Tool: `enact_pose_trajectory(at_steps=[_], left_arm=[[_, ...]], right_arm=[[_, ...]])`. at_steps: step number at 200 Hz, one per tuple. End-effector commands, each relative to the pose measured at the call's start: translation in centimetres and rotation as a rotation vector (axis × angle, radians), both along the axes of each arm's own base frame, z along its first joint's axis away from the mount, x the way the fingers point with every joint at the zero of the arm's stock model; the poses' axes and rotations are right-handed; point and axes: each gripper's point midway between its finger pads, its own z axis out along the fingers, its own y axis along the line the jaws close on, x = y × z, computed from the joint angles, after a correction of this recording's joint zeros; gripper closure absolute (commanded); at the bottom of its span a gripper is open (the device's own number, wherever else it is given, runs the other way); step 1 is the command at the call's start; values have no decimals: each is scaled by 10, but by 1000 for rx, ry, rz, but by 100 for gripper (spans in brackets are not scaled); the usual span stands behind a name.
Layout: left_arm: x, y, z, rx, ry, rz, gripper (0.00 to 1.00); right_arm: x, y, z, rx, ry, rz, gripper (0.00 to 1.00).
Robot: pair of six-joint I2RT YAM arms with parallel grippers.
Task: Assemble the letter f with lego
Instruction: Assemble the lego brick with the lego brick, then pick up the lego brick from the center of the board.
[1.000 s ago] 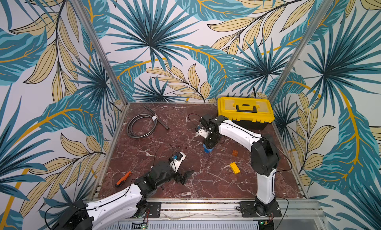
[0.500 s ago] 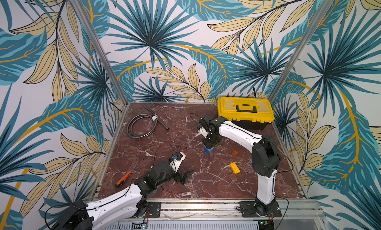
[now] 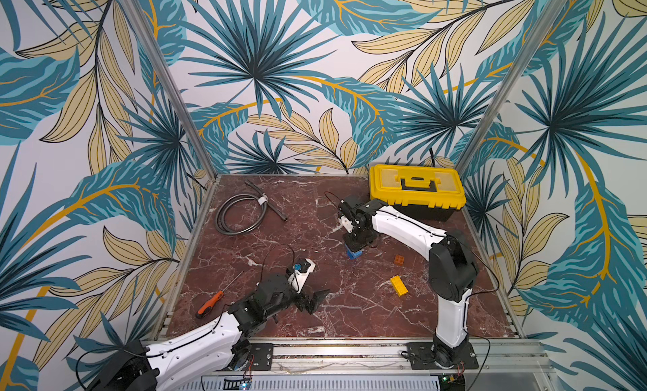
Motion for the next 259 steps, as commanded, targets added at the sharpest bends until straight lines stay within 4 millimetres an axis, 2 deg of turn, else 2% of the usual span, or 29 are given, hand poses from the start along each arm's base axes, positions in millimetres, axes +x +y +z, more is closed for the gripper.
enact_pose_trajectory(at_steps=[1,44,112,154,193,227,259], left_arm=[[-1,-2,3,-11,-9,-11,1],[0,-2,3,-8,-9,-7,1],[0,-2,3,-5,-10,-8,1],[1,-3,4,-4,-15,-9,0],[1,-5,8,-9,-23,-19,0],[1,-7,12,-10,-36,-35,1],[-6,-19,15,0,-39,-121,1]], right_arm=[[-3,-11,-21,-54,22,-33,67],[1,-7,-13,-30,-4,-28,62],[5,-1,15,31,-66,-24,54],[2,-5,36,49,-108,-34,52],[-4,-27,48,-9,-151,-83,50],[-14,-55,46,-78,-179,-172,47],[-25,-80,44,-79,-215,-296,44]])
